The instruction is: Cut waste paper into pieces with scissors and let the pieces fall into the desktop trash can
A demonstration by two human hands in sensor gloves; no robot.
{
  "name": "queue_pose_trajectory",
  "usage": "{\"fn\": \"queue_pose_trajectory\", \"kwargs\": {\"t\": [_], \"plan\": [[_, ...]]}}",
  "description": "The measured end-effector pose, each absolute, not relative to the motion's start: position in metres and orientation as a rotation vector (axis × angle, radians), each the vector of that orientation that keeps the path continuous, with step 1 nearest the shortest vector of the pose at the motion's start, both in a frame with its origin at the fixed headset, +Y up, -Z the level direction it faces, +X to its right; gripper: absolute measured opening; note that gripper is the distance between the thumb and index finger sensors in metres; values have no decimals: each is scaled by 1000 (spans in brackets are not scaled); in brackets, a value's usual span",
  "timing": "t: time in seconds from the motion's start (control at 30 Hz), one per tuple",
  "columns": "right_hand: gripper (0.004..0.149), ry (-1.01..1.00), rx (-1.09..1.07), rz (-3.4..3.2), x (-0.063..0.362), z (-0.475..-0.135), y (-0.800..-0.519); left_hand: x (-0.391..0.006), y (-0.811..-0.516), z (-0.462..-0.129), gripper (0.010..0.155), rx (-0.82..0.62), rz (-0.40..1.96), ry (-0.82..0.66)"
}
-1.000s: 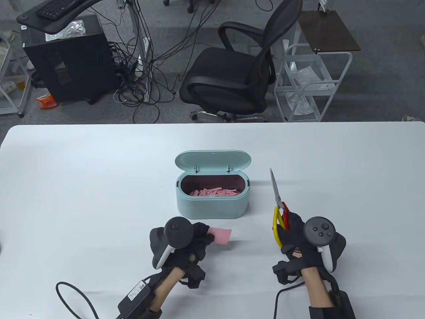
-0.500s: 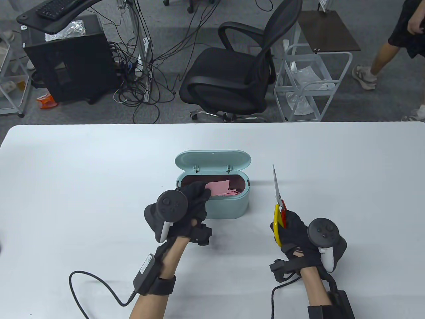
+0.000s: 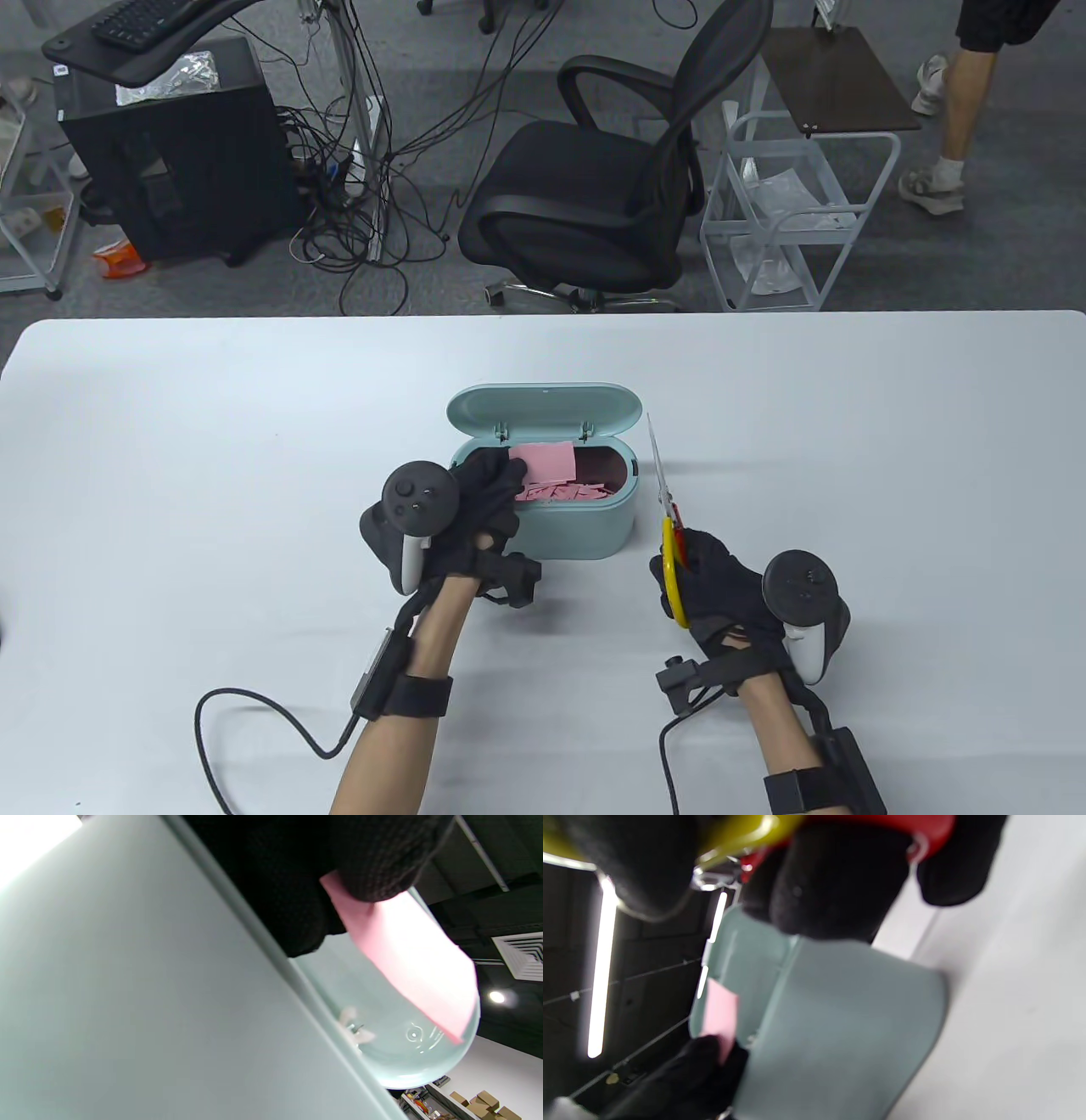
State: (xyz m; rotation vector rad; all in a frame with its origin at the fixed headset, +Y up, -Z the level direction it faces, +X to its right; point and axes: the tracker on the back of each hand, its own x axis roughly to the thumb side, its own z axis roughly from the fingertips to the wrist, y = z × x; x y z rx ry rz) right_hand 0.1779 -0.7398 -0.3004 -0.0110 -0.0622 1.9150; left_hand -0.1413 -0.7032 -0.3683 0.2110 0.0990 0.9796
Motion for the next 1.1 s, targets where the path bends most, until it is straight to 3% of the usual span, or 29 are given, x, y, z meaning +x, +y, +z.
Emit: {"fn": "queue_pose_trajectory", "kwargs": {"t": [0.1, 0.17, 0.27, 0.57, 0.97, 1.1], "plan": [[69, 9, 8, 1939, 160, -306, -732, -145, -706, -371, 40, 176, 1022, 102], [88, 173, 67, 1986, 142, -310, -730, -146, -706, -372, 40, 155, 1041, 111], [95, 317, 86, 1944, 125, -315, -735, -147, -707, -372, 40, 142, 1059, 115], [92, 402, 92, 1956, 114, -304, -765, -148, -709, -372, 40, 155, 1109, 161], [88, 423, 102, 1949, 97, -315, -766, -146, -709, -373, 39, 156, 1068, 149], [79, 414, 80, 1907, 98, -319, -767, -146, -710, -373, 39, 152, 1060, 146]]}}
